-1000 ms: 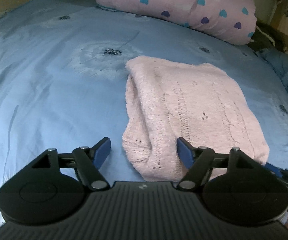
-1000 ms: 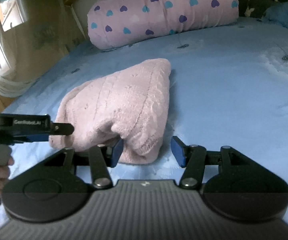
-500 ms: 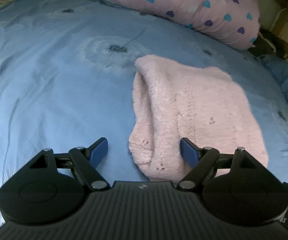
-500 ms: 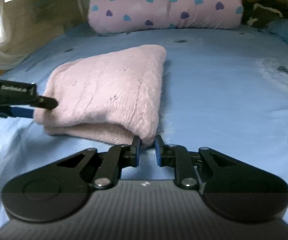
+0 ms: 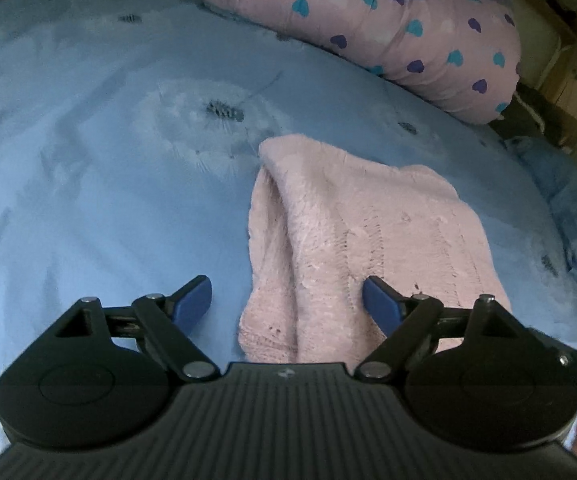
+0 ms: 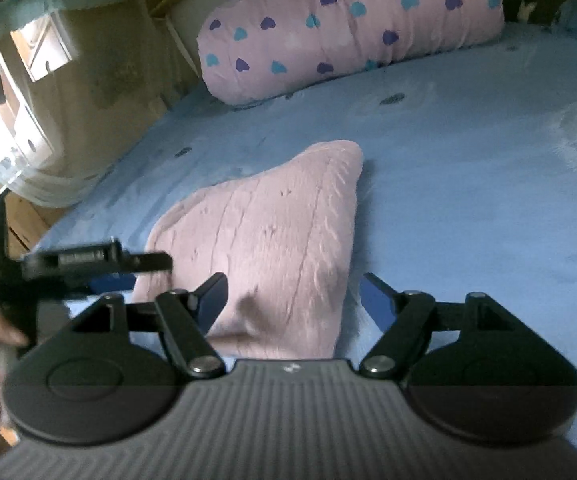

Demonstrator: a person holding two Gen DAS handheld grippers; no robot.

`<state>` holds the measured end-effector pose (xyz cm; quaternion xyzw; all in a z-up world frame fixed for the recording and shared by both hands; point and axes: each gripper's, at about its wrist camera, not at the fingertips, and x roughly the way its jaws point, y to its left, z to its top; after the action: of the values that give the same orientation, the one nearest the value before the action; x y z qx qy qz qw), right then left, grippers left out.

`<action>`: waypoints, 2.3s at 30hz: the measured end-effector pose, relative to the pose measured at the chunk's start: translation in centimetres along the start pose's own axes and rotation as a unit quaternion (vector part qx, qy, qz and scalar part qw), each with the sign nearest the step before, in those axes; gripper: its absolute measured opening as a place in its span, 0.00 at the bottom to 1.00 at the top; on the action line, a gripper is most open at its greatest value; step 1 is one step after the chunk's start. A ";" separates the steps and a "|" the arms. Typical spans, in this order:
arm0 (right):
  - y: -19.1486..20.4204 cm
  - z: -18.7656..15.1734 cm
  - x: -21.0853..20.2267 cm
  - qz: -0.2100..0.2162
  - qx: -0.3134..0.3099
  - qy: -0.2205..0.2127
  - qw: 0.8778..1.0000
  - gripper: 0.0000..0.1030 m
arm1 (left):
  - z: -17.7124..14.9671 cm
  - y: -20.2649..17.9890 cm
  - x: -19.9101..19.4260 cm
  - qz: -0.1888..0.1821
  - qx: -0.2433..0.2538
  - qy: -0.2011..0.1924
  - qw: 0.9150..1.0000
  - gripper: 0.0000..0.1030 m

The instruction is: Fold small clothes

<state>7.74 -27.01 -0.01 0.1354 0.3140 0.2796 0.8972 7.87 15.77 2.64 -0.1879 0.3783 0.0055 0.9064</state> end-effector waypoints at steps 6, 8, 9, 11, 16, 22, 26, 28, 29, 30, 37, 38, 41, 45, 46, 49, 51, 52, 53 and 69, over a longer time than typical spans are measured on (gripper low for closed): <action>-1.1 0.8 3.2 0.020 0.036 0.012 0.999 0.73 | 0.1 0.3 0.8 -0.011 -0.009 -0.003 1.000 0.88; -1.4 0.9 4.1 0.029 0.044 0.015 0.998 0.74 | 0.0 0.2 0.9 -0.006 0.000 -0.004 1.000 0.90; -1.5 0.9 4.4 0.032 0.047 0.016 0.998 0.74 | 0.0 0.3 1.0 -0.007 0.001 -0.004 1.000 0.90; -1.6 0.8 5.0 0.035 0.051 0.018 0.998 0.77 | 0.1 0.4 1.1 -0.010 -0.003 -0.002 1.000 0.90; -2.1 0.5 6.5 0.051 0.066 0.038 0.996 0.79 | 0.0 0.9 1.4 -0.012 -0.014 0.007 1.000 0.91; -2.2 0.2 7.2 0.064 0.059 0.038 0.995 0.80 | -0.1 1.2 1.8 -0.016 -0.019 0.012 1.000 0.93; -2.3 0.4 7.7 0.072 0.055 0.045 0.995 0.81 | -0.1 1.5 2.2 -0.018 -0.025 0.019 0.999 0.94; -2.4 0.6 8.0 0.078 0.056 0.052 0.994 0.81 | -0.1 1.6 2.3 -0.022 -0.027 0.020 0.999 0.94; -2.5 0.8 8.1 0.082 0.058 0.056 0.993 0.82 | -0.2 1.7 2.4 -0.025 -0.027 0.019 0.999 0.94; -2.5 0.9 8.3 0.084 0.062 0.060 0.993 0.82 | -0.2 1.7 2.4 -0.028 -0.026 0.018 0.999 0.94; -1.9 1.5 9.4 0.101 0.071 0.075 0.990 0.74 | -0.5 1.7 2.6 -0.061 -0.023 0.015 0.998 0.84; -2.0 1.5 9.5 0.104 0.077 0.075 0.989 0.71 | -0.5 1.8 2.6 -0.073 -0.030 0.016 0.997 0.75; -2.1 1.5 9.2 0.104 0.085 0.068 0.989 0.59 | -0.6 2.5 2.7 -0.121 -0.072 0.029 0.990 0.58; -1.7 1.7 8.1 0.100 0.085 0.053 0.990 0.49 | -0.6 2.8 2.5 -0.140 -0.084 0.027 0.986 0.47; -1.5 1.9 7.7 0.102 0.091 0.049 0.990 0.47 | -0.6 2.6 2.3 -0.140 -0.081 0.025 0.987 0.45; -0.9 2.5 6.5 0.110 0.104 0.039 0.988 0.45 | -0.5 2.1 1.8 -0.142 -0.074 0.021 0.987 0.42; -0.2 2.9 5.5 0.114 0.104 0.035 0.987 0.45 | -0.5 1.8 1.2 -0.152 -0.078 0.022 0.985 0.39; 0.2 3.2 4.8 0.112 0.103 0.032 0.988 0.45 | -0.5 1.7 0.9 -0.162 -0.083 0.024 0.983 0.38; 0.4 3.3 4.2 0.111 0.101 0.029 0.988 0.45 | -0.7 1.4 0.5 -0.172 -0.082 0.027 0.981 0.37; -4.6 -1.6 -11.0 0.076 0.144 0.019 0.987 0.45 | -10.2 -9.4 -7.0 -0.222 0.025 0.072 0.972 0.36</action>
<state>1.55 -37.06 2.17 0.2813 0.3564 0.3014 0.8385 -2.69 4.42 4.10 -0.2442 0.3914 -0.2193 0.8597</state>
